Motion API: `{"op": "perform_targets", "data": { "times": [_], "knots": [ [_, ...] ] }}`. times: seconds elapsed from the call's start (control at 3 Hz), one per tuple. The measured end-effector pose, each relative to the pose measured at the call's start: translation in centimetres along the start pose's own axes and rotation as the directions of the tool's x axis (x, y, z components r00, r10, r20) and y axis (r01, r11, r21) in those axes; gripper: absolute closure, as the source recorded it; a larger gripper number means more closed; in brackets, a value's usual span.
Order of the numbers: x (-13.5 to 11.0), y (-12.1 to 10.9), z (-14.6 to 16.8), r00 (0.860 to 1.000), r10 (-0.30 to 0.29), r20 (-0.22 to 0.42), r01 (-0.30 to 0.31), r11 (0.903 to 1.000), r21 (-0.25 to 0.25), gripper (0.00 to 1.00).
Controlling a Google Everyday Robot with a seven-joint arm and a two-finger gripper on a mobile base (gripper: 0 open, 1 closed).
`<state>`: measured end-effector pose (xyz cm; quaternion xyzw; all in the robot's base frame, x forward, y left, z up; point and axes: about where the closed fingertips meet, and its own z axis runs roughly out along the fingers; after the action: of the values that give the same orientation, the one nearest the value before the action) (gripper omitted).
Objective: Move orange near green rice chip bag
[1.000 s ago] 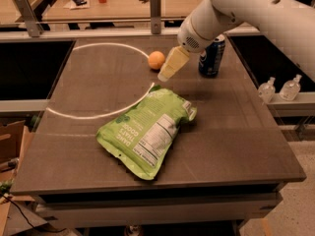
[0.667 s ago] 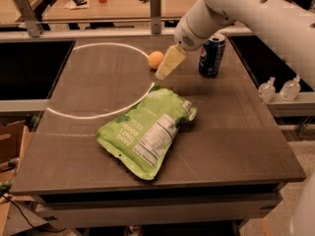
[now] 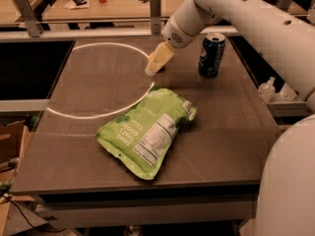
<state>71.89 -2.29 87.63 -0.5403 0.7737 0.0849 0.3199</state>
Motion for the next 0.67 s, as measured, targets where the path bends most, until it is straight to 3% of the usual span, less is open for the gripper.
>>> {"op": "perform_targets", "data": {
  "times": [0.67],
  "knots": [
    [-0.2, 2.7, 2.5, 1.0, -0.002, -0.005, 0.002, 0.9934, -0.114, 0.0]
  ]
}}
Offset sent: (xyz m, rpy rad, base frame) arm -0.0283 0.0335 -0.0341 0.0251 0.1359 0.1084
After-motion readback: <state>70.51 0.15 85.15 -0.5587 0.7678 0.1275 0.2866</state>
